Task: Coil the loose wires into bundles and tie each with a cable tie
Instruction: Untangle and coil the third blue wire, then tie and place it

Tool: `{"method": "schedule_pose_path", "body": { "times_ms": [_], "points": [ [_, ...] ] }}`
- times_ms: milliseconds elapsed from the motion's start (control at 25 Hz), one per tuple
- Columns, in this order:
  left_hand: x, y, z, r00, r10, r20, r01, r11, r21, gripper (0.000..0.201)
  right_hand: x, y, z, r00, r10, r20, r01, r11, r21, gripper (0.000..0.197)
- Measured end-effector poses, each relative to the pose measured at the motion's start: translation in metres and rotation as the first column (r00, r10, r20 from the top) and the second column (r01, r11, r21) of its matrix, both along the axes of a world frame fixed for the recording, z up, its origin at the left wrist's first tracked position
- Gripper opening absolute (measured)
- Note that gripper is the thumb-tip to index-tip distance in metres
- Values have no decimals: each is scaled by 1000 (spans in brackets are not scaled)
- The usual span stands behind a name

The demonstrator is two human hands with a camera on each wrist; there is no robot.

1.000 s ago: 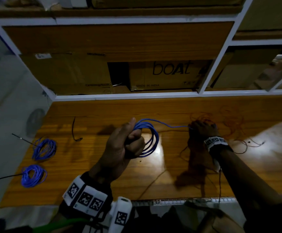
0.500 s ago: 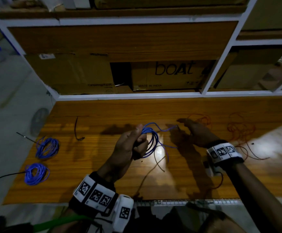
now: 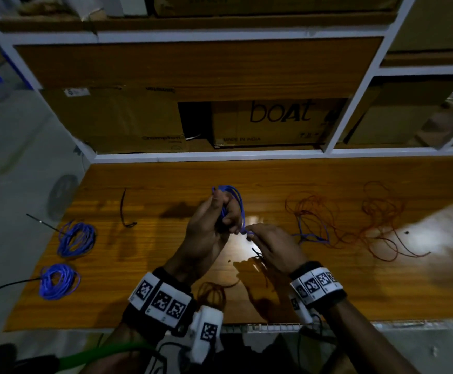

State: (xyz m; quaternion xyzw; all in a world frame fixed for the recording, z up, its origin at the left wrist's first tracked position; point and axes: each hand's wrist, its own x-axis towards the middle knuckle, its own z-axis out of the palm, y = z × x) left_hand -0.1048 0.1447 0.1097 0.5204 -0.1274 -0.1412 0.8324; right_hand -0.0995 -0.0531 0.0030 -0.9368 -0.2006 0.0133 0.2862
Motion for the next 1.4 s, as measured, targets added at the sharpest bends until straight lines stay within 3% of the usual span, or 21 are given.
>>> {"method": "schedule_pose_path", "body": {
  "times_ms": [160, 360, 480, 560, 640, 720, 800, 840, 920, 1000, 1120, 1240, 1400],
  "points": [
    [15, -3, -22, 974, 212, 78, -225, 935, 274, 34, -15, 0, 10, 995, 79, 66, -72, 993, -95, 30],
    [8, -11, -56, 913, 290, 288, -406, 722, 560, 28, -24, 11, 22, 993, 104, 55, -101, 993, -53, 23],
    [2, -18, -73, 923, 230, 308, -382, 647, 660, 26, -24, 15, 23, 993, 96, 74, -92, 995, -46, 23],
    [-2, -19, -75, 938, 125, 323, -337, 547, 766, 18, -20, 14, 23, 990, 86, 116, -79, 995, -64, 20],
    [-3, -14, -81, 942, 27, 336, -314, 429, 847, 25, -15, 11, 23, 986, 88, 143, -79, 994, -72, 23],
    [1, -10, -84, 946, -48, 320, -275, 401, 874, 37, -11, 6, 22, 993, 54, 108, -57, 998, 18, 26],
    [4, -5, -80, 959, -94, 269, -204, 430, 879, 49, -7, 3, 17, 996, 27, 81, -33, 997, 74, 28],
    [5, -2, -76, 969, -110, 222, -144, 481, 865, 58, -6, 1, 11, 997, 24, 75, -30, 996, 78, 29],
    [7, 5, -66, 994, -105, 4, 63, 633, 772, 67, -6, -6, -7, 1000, 3, 27, -5, 994, 105, 29],
    [7, 13, -55, 966, -123, -226, 240, 749, 617, 60, -11, -15, -25, 997, -72, -32, 74, 995, 74, 26],
    [7, 23, -41, 950, -119, -287, 256, 822, 508, 54, -23, -25, -41, 981, -155, 120, 182, 949, -257, 26],
    [7, 22, -35, 945, -98, -312, 226, 886, 405, 37, -27, -29, -32, 941, -248, 229, 323, 860, -394, 35],
    [0, 17, -19, 944, -122, -306, 224, 920, 323, 32, -10, -41, -10, 907, -419, 38, 386, 794, -470, 46]
  ]
}}
